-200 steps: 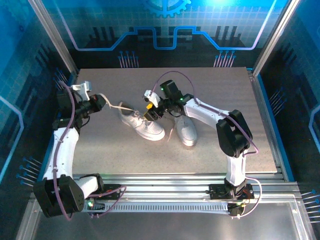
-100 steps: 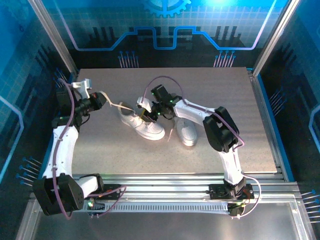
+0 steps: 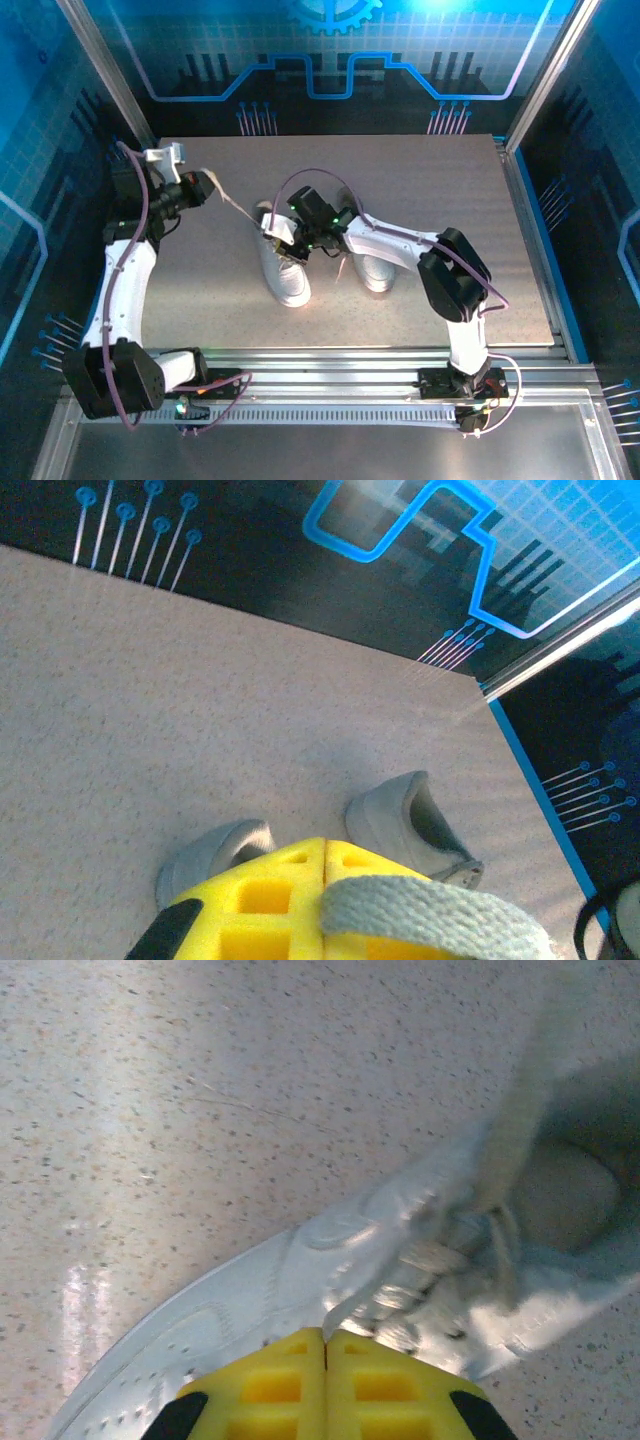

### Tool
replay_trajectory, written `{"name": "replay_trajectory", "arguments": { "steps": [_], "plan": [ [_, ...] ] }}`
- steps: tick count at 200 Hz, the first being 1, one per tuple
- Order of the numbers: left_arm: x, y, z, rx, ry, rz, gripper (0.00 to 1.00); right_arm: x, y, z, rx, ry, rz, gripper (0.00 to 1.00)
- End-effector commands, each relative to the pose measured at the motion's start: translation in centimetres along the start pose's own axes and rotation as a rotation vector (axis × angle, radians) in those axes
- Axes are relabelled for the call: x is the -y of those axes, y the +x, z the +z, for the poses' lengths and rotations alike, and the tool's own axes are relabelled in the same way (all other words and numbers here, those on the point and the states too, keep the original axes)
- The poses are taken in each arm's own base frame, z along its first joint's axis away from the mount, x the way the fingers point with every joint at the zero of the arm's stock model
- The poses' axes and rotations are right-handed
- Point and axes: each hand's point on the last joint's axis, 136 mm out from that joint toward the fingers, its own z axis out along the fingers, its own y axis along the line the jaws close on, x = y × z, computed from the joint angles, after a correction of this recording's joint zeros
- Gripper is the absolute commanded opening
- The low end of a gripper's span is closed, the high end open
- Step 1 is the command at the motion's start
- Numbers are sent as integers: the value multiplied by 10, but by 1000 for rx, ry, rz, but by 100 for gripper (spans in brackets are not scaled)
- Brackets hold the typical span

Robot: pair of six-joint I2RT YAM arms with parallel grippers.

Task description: Tie the shoes

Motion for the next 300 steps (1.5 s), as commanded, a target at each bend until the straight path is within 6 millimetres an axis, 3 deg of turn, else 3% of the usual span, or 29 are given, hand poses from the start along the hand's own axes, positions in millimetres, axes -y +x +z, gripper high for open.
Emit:
{"name": "replay_trajectory", "arguments": {
  "steps": [1, 35, 64, 100, 137, 152, 172, 240, 256, 267, 276, 300],
  "plan": [
    [18, -20, 17, 11, 36, 43, 0, -9, -14, -17, 23, 13, 11, 2],
    [40, -16, 61, -51, 98, 72, 0, -23, -22, -20, 51, -46, 57, 0],
    [44, -11, 81, -71, 127, 64, 0, -21, -18, -21, 49, -50, 87, 0],
    [43, -3, 79, -91, 142, 86, 0, -6, -5, -27, 44, -47, 165, 0],
    [17, -7, 60, -37, 117, -6, 0, 6, 6, -31, 31, -26, 206, 0],
    [15, -5, 55, -32, 116, -7, 0, 9, 8, -31, 23, -23, 218, 0],
    [31, -2, 59, -56, 185, 5, 0, 5, 4, -29, 27, -52, 219, 0],
    [110, 29, 115, -223, 378, 96, 0, -31, -33, -26, 187, -215, 255, 0],
    [118, 34, 120, -253, 407, 95, 0, -29, -36, -33, 221, -213, 272, 32],
    [118, 37, 121, -265, 415, 91, 0, -18, -36, -43, 257, -190, 310, 47],
    [117, 39, 120, -273, 415, 97, 0, -5, -34, -52, 291, -160, 351, 52],
    [118, 46, 118, -302, 433, 107, 0, 30, -21, -73, 347, -69, 468, 55]
  ]
}}
